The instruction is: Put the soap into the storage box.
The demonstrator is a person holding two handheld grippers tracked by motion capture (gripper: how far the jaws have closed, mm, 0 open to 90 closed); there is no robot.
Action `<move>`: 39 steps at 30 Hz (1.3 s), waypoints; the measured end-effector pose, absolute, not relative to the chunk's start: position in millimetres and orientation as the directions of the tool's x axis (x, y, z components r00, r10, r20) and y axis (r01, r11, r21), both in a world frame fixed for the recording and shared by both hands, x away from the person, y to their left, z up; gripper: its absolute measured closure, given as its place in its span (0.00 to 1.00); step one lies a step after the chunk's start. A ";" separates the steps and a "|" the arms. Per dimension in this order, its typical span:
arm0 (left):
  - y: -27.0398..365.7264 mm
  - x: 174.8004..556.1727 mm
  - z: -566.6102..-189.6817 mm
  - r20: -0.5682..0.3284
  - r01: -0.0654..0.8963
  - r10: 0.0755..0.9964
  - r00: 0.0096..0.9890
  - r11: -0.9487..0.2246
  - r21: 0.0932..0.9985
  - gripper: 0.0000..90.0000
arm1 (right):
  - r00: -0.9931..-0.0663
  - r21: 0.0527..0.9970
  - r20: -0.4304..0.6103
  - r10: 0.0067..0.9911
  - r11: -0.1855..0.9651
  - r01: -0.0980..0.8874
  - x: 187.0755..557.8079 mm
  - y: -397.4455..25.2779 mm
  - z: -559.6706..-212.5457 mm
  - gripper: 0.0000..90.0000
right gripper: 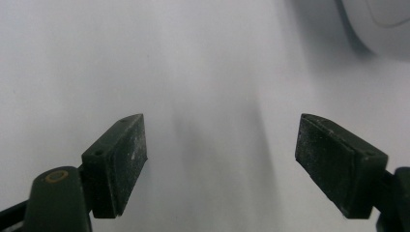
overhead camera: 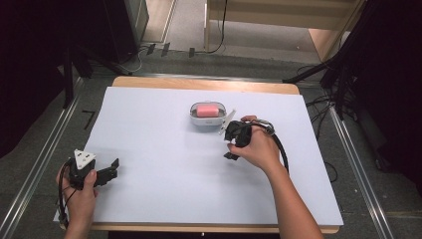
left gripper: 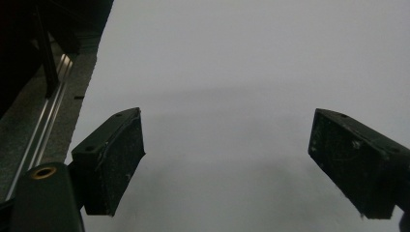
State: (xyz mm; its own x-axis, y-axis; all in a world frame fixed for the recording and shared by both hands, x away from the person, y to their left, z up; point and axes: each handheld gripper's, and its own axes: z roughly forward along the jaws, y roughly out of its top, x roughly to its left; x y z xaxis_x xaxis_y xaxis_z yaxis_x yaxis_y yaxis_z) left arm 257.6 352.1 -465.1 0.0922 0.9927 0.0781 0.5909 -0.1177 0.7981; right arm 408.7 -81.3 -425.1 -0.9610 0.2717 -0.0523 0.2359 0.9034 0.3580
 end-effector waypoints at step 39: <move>350.9 257.6 -465.5 0.088 0.588 0.992 0.093 -0.126 0.799 0.15 | -0.921 0.420 -0.024 0.389 0.840 0.344 379.3 -155.5 -443.7 0.22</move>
